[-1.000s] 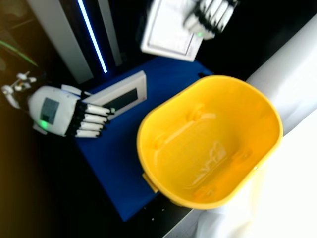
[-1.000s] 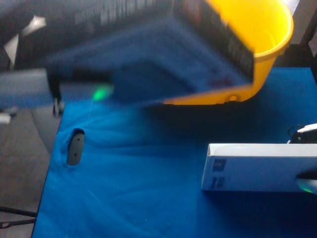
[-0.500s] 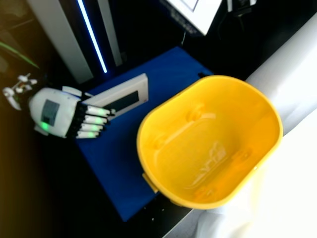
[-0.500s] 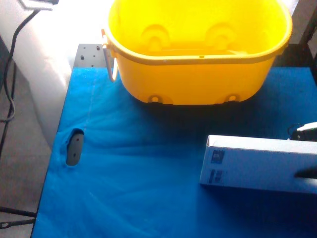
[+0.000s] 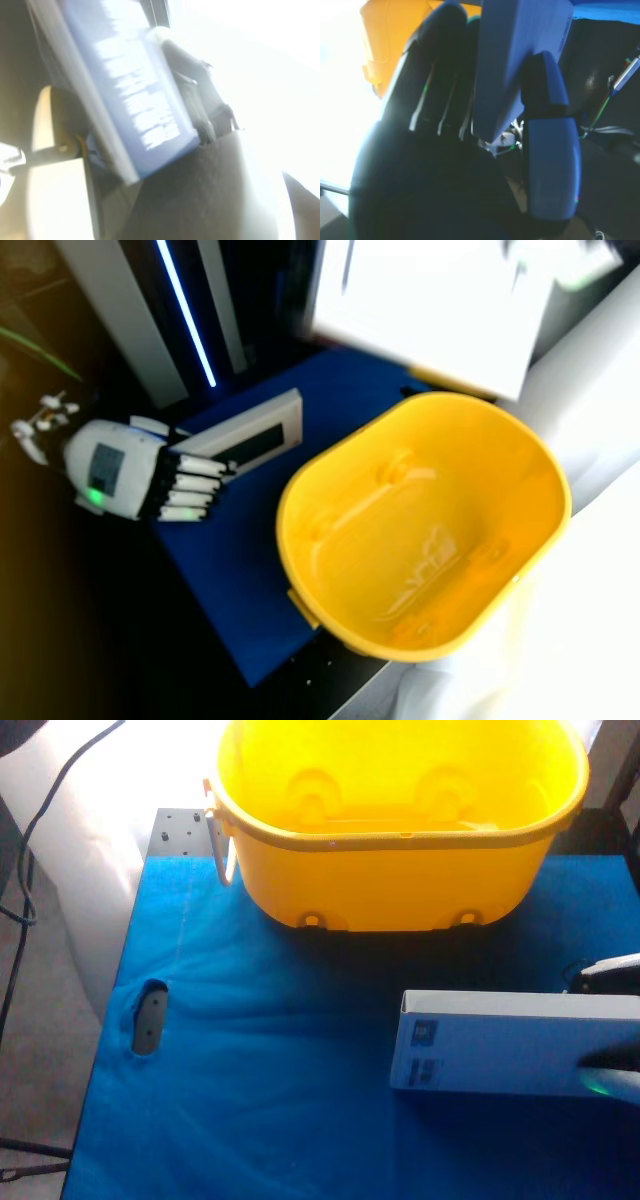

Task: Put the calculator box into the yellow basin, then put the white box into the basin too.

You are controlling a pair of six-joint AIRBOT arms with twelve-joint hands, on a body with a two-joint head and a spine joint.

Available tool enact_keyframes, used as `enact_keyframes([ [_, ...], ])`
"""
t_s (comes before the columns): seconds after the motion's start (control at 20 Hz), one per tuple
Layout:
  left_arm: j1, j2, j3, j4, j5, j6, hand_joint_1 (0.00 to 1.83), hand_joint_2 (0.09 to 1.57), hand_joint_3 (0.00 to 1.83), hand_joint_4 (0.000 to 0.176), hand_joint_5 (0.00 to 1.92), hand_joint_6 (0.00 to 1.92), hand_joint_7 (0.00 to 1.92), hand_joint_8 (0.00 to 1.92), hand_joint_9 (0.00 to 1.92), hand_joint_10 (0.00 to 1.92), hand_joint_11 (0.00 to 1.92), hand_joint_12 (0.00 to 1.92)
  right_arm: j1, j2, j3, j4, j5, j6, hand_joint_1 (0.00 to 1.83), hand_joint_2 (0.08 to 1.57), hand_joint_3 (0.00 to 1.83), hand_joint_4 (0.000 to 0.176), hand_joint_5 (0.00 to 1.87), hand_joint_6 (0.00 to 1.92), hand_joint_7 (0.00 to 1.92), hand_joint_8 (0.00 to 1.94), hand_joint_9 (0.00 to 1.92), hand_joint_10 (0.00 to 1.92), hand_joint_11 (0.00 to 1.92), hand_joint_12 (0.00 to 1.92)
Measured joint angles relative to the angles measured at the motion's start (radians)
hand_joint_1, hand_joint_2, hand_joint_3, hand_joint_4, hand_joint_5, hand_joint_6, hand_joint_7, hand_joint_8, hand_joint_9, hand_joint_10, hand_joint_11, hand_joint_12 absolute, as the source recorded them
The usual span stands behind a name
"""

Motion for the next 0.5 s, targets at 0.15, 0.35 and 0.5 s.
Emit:
enact_keyframes([
  [0.15,0.0,-0.053,0.056,-0.031,0.113,0.056,1.34,1.22,0.0,0.0,0.76,1.22,0.76,1.36,0.71,1.55,0.43,1.77,0.0,-0.001,0.001,-0.001,-0.001,0.0,1.37,1.14,0.0,0.0,0.83,1.05,0.94,1.07,0.91,1.32,0.82,1.47],
  [0.35,0.011,-0.109,0.118,-0.069,0.185,0.077,1.35,1.22,0.0,0.0,0.75,1.19,0.78,1.38,0.7,1.54,0.48,1.74,0.0,-0.001,0.001,-0.002,-0.001,0.0,1.37,1.15,0.0,0.0,0.81,1.05,0.9,1.12,0.91,1.35,0.83,1.5],
  [0.5,0.027,-0.139,0.146,-0.071,0.247,0.09,1.34,1.23,0.0,0.0,0.74,1.18,0.75,1.43,0.66,1.61,0.46,1.84,0.0,-0.001,0.001,-0.004,0.0,0.0,1.36,1.18,0.0,0.0,0.79,1.0,0.84,1.24,0.85,1.5,0.88,1.62],
])
